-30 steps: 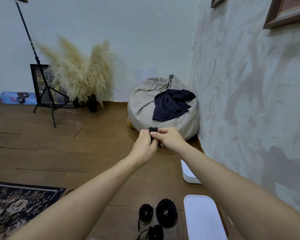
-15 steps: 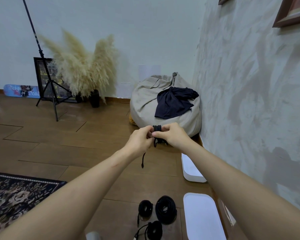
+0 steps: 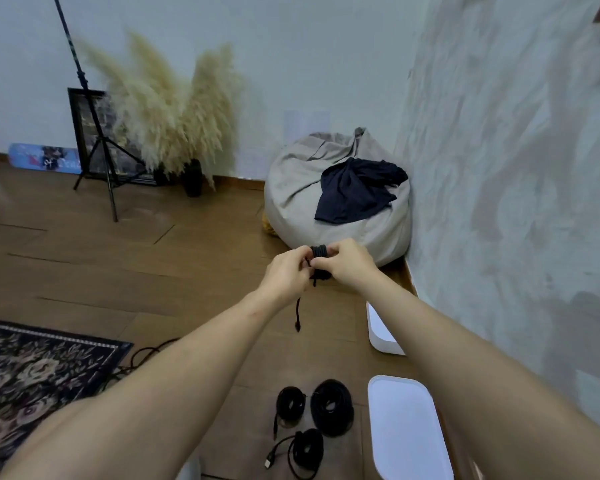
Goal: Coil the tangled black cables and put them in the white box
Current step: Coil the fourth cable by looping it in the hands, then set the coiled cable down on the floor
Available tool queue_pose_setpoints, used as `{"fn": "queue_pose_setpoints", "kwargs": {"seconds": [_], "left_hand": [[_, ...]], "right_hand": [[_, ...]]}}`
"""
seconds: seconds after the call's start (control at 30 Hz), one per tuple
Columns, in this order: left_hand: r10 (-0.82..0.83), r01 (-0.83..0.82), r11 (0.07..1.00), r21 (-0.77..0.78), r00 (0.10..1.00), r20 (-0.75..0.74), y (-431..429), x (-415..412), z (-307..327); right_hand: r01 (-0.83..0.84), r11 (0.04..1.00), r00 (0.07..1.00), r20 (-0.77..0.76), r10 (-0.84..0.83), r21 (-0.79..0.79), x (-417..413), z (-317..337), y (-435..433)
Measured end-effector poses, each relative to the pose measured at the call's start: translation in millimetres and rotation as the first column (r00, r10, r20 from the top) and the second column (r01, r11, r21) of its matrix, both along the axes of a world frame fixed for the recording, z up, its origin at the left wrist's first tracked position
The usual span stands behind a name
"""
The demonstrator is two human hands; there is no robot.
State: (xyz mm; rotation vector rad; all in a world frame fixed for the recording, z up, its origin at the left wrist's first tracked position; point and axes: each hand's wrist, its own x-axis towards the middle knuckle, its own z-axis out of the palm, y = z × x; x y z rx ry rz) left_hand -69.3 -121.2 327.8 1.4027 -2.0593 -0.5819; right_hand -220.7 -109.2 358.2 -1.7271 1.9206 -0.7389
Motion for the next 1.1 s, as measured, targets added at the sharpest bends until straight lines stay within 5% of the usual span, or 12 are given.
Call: {"fn": "queue_pose_setpoints", "kwargs": {"seconds": [0.27,0.57,1.1], "left_hand": [[0.059,-0.054,0.994,0.09,0.997,-0.049,-11.1,-20.1,-87.4],[0.188,-0.204,0.963,0.176,0.976,0.106,-24.1,-14.1,-155.3],[0.173,-0.206,0.965,0.162,0.966,0.193,1.3,4.4,-160.5]], "right_hand": [[0.065,0.993,0.996,-0.074,-0.058,0.1,-4.0,-76.0,-21.0],[0.116,0.98,0.985,-0.148,-0.092,0.162,0.7,-162.8,-24.5],[0.073,0.976,0.997,-0.036,-0.067,0.203,16.1,-166.0,-12.6]]}}
